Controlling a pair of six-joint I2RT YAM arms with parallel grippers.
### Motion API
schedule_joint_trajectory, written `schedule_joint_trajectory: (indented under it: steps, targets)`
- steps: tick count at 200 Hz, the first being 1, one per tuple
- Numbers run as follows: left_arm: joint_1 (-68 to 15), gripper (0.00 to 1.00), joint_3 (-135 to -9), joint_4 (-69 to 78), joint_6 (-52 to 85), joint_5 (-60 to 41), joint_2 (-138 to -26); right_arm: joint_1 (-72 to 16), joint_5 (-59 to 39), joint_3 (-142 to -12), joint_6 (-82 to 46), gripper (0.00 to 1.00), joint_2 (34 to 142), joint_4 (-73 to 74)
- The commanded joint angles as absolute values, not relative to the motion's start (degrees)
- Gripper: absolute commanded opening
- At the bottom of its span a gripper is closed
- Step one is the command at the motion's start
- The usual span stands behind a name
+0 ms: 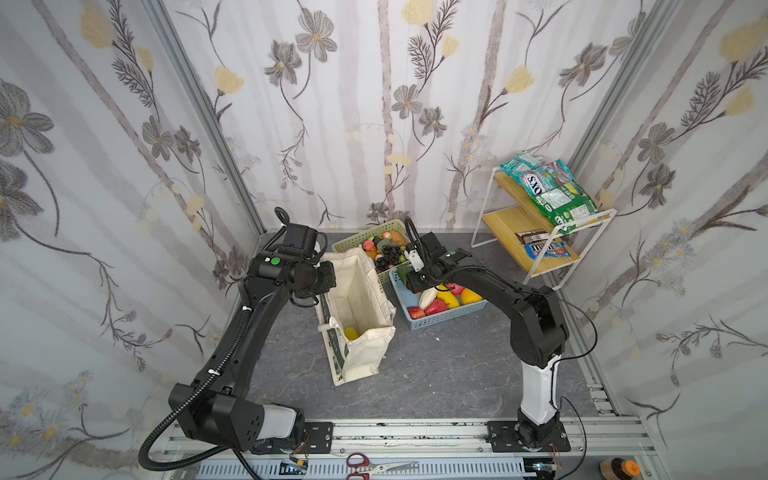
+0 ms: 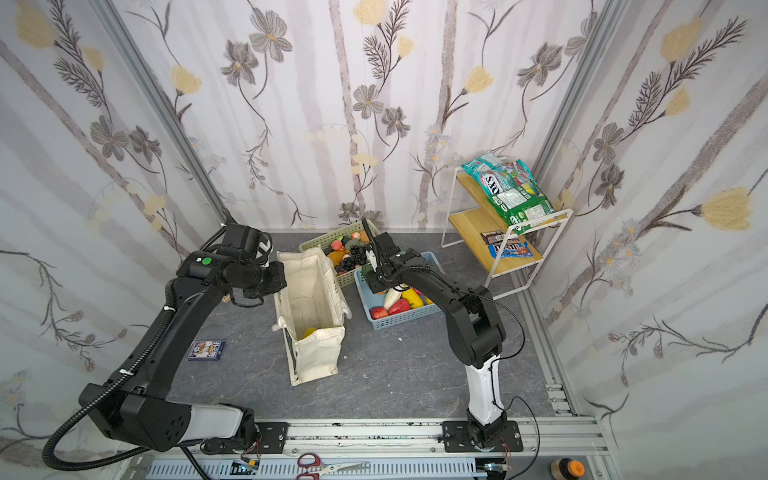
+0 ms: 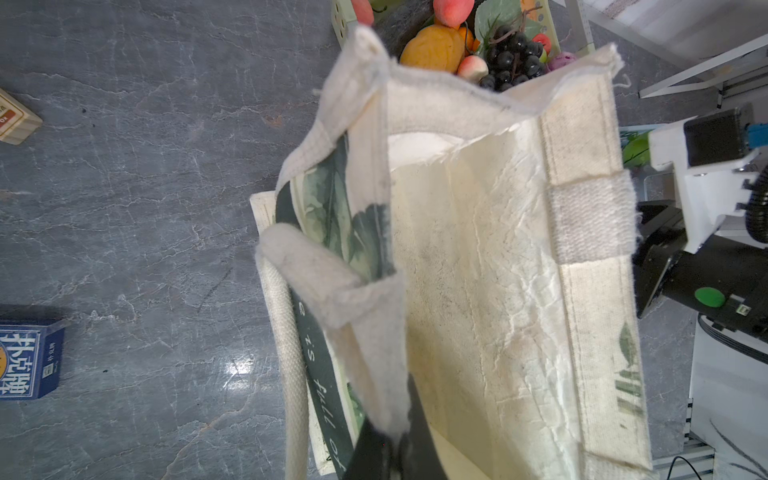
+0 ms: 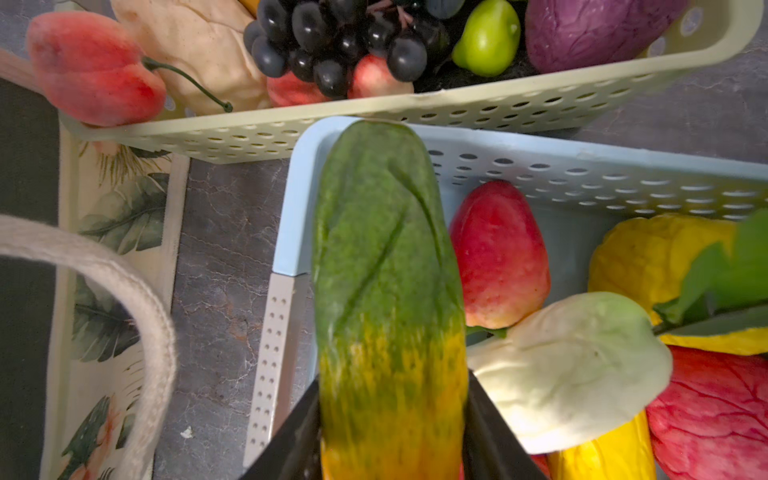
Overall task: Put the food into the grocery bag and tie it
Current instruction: 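Lower the right gripper onto the green-yellow papaya and close on it, then lift the green papaya with the right gripper and carry it over the bag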
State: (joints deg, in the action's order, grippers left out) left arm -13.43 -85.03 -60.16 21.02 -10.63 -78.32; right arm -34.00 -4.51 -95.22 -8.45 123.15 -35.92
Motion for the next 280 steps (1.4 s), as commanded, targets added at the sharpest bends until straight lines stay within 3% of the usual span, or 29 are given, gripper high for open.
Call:
schedule_joint_trajectory:
  steps: [1,192,280]
  targets:
    - [-13.35,0.00,-84.90,-58.00,20.91,-10.31,-78.31,-33.93,-4.33,-95.27,-7.91,0.46,121.93,-35.39]
    - [-13.35,0.00,-85.07,-57.92,20.92,-10.28,-78.53,-34.06,-6.66,-98.73,-9.83,0.46,111.77,-37.29]
    - [-13.34,0.00,-85.08,-57.84,20.74,-10.11,-78.88,-38.34,-7.58,-103.91,-10.98,0.46,108.84,-38.63]
